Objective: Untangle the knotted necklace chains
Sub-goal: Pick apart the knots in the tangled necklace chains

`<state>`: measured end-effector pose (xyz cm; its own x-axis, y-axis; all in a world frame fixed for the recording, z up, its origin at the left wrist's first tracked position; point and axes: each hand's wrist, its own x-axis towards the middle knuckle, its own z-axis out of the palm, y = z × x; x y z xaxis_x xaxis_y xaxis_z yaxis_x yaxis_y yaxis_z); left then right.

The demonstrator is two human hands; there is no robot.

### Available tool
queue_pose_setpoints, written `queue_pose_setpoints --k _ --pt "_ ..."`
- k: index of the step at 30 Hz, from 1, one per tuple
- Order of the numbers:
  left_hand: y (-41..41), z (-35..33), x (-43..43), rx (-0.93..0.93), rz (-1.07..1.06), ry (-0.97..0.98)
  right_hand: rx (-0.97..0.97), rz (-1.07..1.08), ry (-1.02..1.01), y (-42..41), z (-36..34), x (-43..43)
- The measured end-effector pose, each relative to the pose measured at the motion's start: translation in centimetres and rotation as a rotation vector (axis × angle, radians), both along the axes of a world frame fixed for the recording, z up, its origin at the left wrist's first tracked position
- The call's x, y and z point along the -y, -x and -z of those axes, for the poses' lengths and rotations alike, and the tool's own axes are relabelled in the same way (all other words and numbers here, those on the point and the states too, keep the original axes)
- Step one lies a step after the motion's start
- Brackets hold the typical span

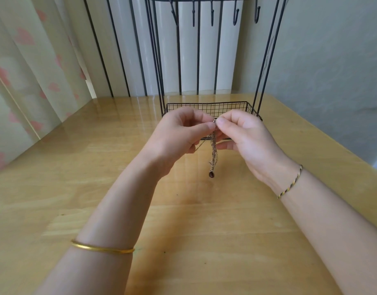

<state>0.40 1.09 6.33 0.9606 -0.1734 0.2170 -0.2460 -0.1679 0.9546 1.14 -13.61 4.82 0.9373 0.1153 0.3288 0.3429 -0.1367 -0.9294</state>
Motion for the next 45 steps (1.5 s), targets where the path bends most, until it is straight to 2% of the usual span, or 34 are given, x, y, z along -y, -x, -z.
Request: queue_pose_setpoints --k 13,18,28,37,45 --pt "-0.4 0.2 0.1 0.098 -0.074 0.002 -0.018 -0.010 -0.021 0.0 0.1 -0.2" --pt "-0.3 0.1 -0.1 0.069 -0.044 0.054 -0.084 -0.016 -0.010 -0.1 0.3 -0.3" --pt "-0.2 -0.2 -0.5 0.022 -0.050 0.080 -0.071 0.004 -0.021 0.1 0.0 0.2" --pt "-0.3 -0.6 -0.9 0.063 -0.120 0.257 -0.160 0.025 0.044 -0.3 0.2 0.6" --pt "-0.3 -0.6 -0.7 0.058 -0.167 0.327 -0.183 0.044 0.113 -0.3 0.1 0.9"
